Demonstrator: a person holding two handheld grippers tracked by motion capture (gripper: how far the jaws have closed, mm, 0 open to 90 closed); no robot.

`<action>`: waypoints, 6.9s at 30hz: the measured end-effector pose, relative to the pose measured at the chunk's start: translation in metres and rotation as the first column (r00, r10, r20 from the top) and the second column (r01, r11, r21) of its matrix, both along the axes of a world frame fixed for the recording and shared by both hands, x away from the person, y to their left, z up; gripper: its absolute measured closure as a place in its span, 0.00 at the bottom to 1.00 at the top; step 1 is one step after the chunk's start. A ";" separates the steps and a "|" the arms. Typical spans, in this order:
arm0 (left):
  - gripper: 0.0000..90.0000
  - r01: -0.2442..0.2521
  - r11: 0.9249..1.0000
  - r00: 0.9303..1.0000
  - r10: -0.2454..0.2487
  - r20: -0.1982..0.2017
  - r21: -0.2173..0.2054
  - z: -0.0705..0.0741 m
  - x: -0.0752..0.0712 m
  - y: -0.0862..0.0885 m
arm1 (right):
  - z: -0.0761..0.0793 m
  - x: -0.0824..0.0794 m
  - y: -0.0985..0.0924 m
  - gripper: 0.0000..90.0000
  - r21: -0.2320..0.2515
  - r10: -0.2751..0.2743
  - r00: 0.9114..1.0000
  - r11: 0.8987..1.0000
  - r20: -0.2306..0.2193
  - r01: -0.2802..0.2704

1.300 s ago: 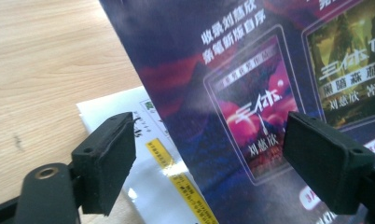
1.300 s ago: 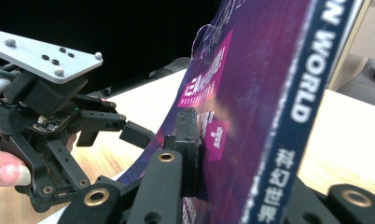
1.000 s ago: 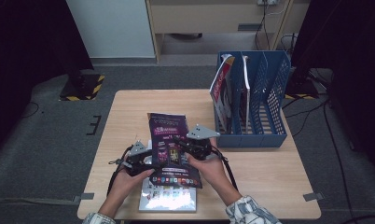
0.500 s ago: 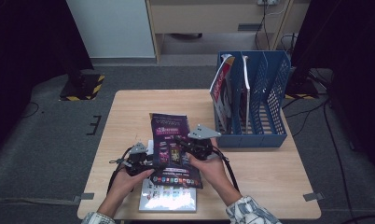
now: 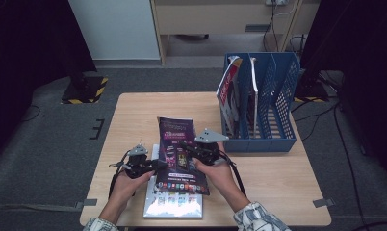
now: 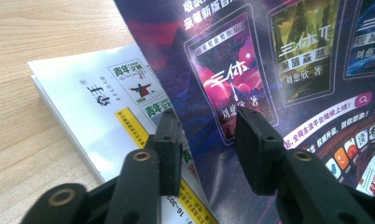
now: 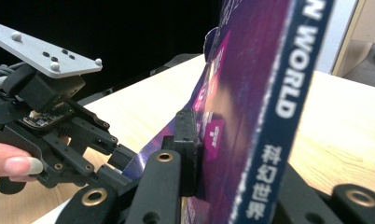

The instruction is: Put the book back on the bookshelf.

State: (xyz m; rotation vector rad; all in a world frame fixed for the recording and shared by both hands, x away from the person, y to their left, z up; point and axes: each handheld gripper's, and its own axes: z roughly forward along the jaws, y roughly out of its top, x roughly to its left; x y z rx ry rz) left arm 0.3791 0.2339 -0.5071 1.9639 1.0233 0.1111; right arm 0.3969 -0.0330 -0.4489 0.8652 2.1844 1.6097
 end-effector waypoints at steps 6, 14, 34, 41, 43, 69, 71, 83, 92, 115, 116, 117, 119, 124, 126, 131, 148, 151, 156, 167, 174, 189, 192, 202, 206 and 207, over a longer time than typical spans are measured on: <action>0.74 -0.018 1.000 1.000 0.018 -0.007 0.004 0.001 -0.001 -0.001 | 0.000 0.001 0.000 0.87 0.011 0.019 1.000 1.000 -0.025 -0.019; 0.78 -0.022 1.000 1.000 0.022 0.002 0.006 0.004 -0.002 0.000 | 0.005 0.002 -0.002 0.83 0.007 0.049 0.997 0.999 -0.052 -0.049; 0.84 -0.067 0.998 0.991 0.065 0.117 0.014 0.021 -0.007 0.004 | 0.020 0.002 -0.007 0.89 0.013 0.035 0.999 0.999 -0.001 -0.035; 0.85 -0.067 0.998 0.990 0.065 0.124 0.013 0.022 -0.008 0.004 | 0.021 0.001 -0.008 0.89 0.019 0.032 0.999 0.999 -0.008 -0.031; 0.85 -0.066 0.998 0.990 0.064 0.124 0.012 0.022 -0.008 0.004 | 0.021 0.001 -0.007 0.88 0.024 0.033 0.999 0.999 -0.010 -0.033; 0.88 -0.125 0.992 0.970 0.118 0.212 0.021 0.036 -0.011 0.009 | 0.031 0.002 -0.001 0.90 0.031 0.048 0.998 0.998 0.050 -0.050; 0.88 -0.126 0.992 0.970 0.118 0.214 0.024 0.037 -0.011 0.009 | 0.031 0.002 0.000 0.90 0.028 0.050 0.997 0.998 0.057 -0.052; 0.90 -0.164 0.986 0.949 0.164 0.268 -0.022 0.044 -0.007 0.014 | 0.038 0.004 0.003 0.93 0.060 0.063 0.991 0.996 0.120 -0.071; 0.89 -0.161 0.987 0.948 0.161 0.275 -0.023 0.043 -0.010 0.014 | 0.046 0.001 0.001 0.91 0.075 0.074 0.990 0.994 0.124 -0.083; 0.90 -0.155 0.987 0.948 0.157 0.276 -0.031 0.043 -0.011 0.015 | 0.056 0.002 -0.001 0.84 0.115 0.095 0.984 0.987 0.151 -0.113; 0.89 -0.154 0.988 0.948 0.157 0.277 -0.032 0.043 -0.011 0.015 | 0.057 0.002 -0.001 0.85 0.119 0.094 0.984 0.986 0.153 -0.113; 0.89 -0.155 0.987 0.948 0.157 0.277 -0.032 0.043 -0.011 0.015 | 0.058 0.002 -0.002 0.86 0.128 0.093 0.983 0.985 0.156 -0.113; 0.89 -0.155 0.987 0.948 0.157 0.277 -0.031 0.043 -0.011 0.015 | 0.061 0.002 -0.004 0.87 0.138 0.092 0.983 0.984 0.160 -0.115; 0.89 -0.155 0.988 0.948 0.156 0.278 -0.028 0.043 -0.011 0.015 | 0.063 0.001 -0.003 0.90 0.135 0.095 0.981 0.984 0.167 -0.118; 0.89 -0.154 0.988 0.948 0.156 0.277 -0.028 0.043 -0.011 0.016 | 0.062 0.001 -0.002 0.89 0.134 0.099 0.981 0.983 0.168 -0.122; 0.89 -0.154 0.988 0.949 0.156 0.275 -0.029 0.042 -0.011 0.016 | 0.059 0.001 0.001 0.87 0.124 0.102 0.981 0.985 0.162 -0.123; 0.78 -0.184 0.982 0.945 0.187 0.267 -0.040 0.038 -0.009 0.017 | 0.061 -0.002 0.005 0.94 0.110 0.068 0.985 0.990 0.161 -0.086; 0.63 -0.197 0.979 0.940 0.204 0.273 -0.053 0.036 -0.009 0.018 | 0.061 -0.002 0.005 0.94 0.111 0.064 0.985 0.990 0.159 -0.083; 0.32 -0.228 0.973 0.935 0.226 0.274 -0.026 0.029 -0.008 0.025 | 0.062 -0.002 0.005 0.94 0.112 0.050 0.988 0.991 0.147 -0.067; 0.27 -0.270 0.963 0.930 0.262 0.257 -0.002 0.024 -0.006 0.034 | 0.079 -0.003 0.001 0.94 0.121 0.014 0.981 0.992 0.192 -0.037; 0.27 -0.271 0.963 0.931 0.260 0.256 0.007 0.023 -0.005 0.034 | 0.090 -0.002 -0.005 0.94 0.129 0.007 0.981 0.991 0.196 -0.033; 0.27 -0.275 0.960 0.932 0.255 0.257 0.045 0.020 -0.005 0.033 | 0.095 0.002 -0.024 0.94 0.154 -0.012 0.983 0.988 0.182 -0.017; 0.27 -0.280 0.958 0.931 0.257 0.257 0.054 0.019 -0.004 0.033 | 0.097 0.001 -0.030 0.94 0.158 -0.012 0.983 0.987 0.182 -0.017; 0.20 -0.294 0.952 0.932 0.265 0.246 0.090 0.016 -0.002 0.033 | 0.098 0.001 -0.053 0.94 0.157 -0.015 0.985 0.988 0.169 -0.011; 0.16 -0.293 0.951 0.936 0.264 0.232 0.100 0.015 -0.001 0.032 | 0.099 0.003 -0.059 0.94 0.156 -0.017 0.986 0.988 0.168 -0.010; 0.16 -0.296 0.949 0.936 0.265 0.233 0.106 0.015 -0.001 0.032 | 0.099 0.004 -0.061 0.94 0.151 -0.016 0.987 0.989 0.162 -0.009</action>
